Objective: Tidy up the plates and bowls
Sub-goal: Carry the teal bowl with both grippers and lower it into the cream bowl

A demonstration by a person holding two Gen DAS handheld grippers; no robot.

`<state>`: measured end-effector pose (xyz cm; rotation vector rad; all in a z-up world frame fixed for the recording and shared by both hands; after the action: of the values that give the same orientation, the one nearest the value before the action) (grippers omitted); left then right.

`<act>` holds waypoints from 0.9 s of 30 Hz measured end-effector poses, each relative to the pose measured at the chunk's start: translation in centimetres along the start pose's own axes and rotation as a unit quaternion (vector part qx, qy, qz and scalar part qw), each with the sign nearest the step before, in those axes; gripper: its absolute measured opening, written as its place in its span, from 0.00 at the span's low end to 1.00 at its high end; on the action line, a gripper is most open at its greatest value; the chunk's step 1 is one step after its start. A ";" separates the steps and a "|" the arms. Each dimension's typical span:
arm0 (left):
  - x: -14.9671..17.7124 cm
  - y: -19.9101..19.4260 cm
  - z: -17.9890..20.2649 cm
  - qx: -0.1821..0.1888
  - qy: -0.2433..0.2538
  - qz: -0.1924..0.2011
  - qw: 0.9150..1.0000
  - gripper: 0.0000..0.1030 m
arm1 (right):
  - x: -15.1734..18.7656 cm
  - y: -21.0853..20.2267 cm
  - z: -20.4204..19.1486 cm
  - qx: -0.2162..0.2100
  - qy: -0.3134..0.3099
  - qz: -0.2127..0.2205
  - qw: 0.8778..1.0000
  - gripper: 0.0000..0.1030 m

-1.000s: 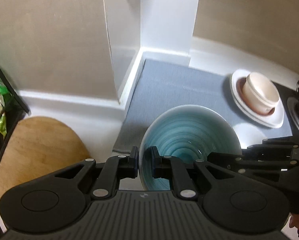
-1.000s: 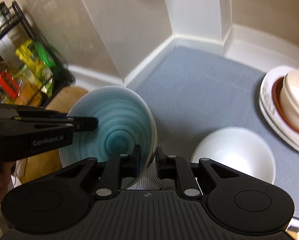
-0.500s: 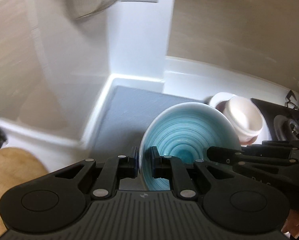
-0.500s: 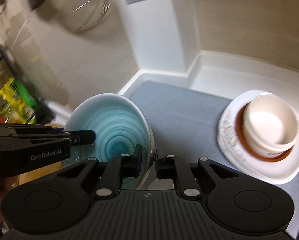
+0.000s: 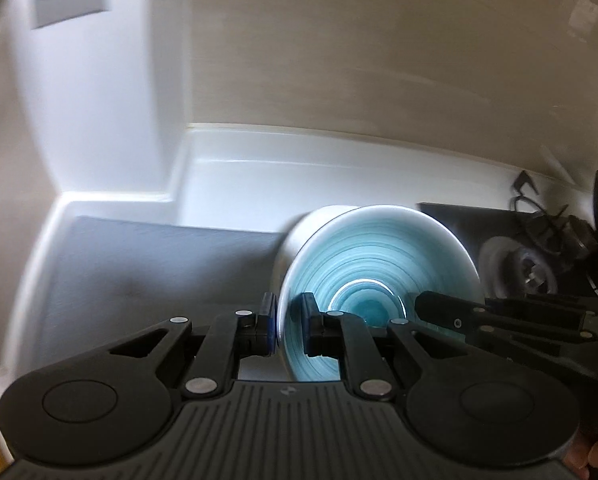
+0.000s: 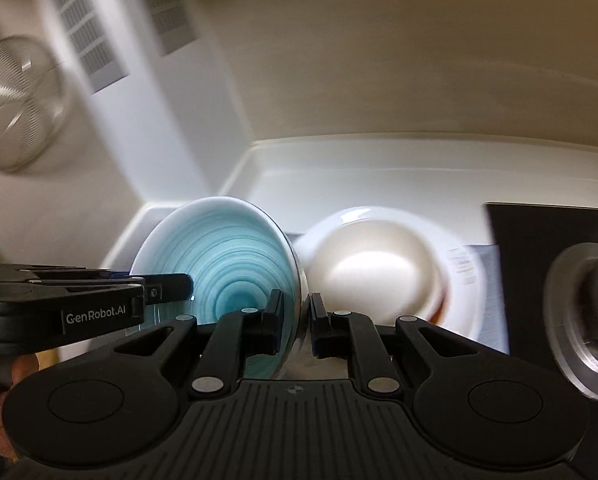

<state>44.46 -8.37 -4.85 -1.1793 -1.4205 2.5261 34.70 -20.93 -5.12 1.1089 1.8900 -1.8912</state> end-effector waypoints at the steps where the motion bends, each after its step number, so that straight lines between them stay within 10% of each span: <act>1: -0.4 0.8 0.4 0.007 0.001 -0.004 1.000 0.13 | -0.3 0.3 0.7 0.007 0.004 -0.001 1.000 0.14; 27: -2.7 11.5 2.2 0.005 0.017 -0.085 0.996 0.13 | -1.5 8.6 7.4 0.062 0.041 -0.069 0.995 0.11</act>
<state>48.89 -17.65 -11.00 -1.0455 -1.4336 2.3851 38.87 -29.45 -11.49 1.1370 1.9628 -2.0924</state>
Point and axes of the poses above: each gripper's, at about its wrist camera, not at the fingertips, and y roughly the way its jaws point, z to its right, x to its underside, the point moved 9 cm from there along y, roughly the way its jaws point, and after that the axes turned 13 degrees about x, right-handed, at the moved point
